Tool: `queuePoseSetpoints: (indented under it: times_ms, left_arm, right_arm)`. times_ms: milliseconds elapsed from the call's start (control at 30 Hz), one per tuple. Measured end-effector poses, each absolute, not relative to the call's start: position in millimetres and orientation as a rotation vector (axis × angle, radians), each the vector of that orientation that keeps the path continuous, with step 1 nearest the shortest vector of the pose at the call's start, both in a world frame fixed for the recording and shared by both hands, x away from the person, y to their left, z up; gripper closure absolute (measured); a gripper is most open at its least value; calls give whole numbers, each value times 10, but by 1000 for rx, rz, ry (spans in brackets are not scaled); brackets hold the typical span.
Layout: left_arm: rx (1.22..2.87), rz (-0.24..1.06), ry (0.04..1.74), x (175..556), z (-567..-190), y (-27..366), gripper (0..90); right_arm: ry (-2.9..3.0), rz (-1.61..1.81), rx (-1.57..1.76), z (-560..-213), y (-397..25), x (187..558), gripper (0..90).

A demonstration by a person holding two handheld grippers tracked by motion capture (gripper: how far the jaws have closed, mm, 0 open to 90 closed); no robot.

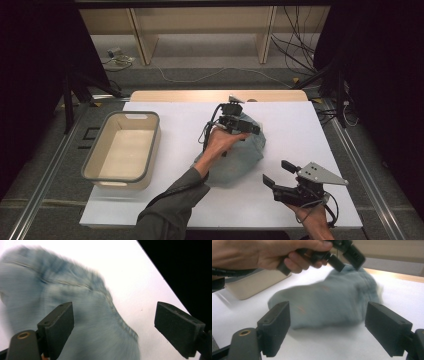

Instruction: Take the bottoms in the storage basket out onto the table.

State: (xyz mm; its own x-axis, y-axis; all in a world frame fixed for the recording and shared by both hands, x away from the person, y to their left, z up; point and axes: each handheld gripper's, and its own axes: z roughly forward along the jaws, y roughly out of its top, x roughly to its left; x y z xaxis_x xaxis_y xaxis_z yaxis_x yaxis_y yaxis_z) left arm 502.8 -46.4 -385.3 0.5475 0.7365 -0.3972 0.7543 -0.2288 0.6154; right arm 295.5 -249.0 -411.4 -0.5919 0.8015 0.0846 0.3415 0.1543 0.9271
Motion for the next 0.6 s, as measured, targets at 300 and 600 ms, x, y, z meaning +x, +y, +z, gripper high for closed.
queuePoseSetpoints:
  times_ms: [300,600]
  left_arm:
    - [1989,-5,1210,5034,-3777,-384,158]
    - [1927,-42,1209,5030,-3775,-38,163]
  right_arm:
    - [2001,1434,1089,-4115,-2505,2953,213]
    - [2007,1428,1097,-4122,-2492,2963,213]
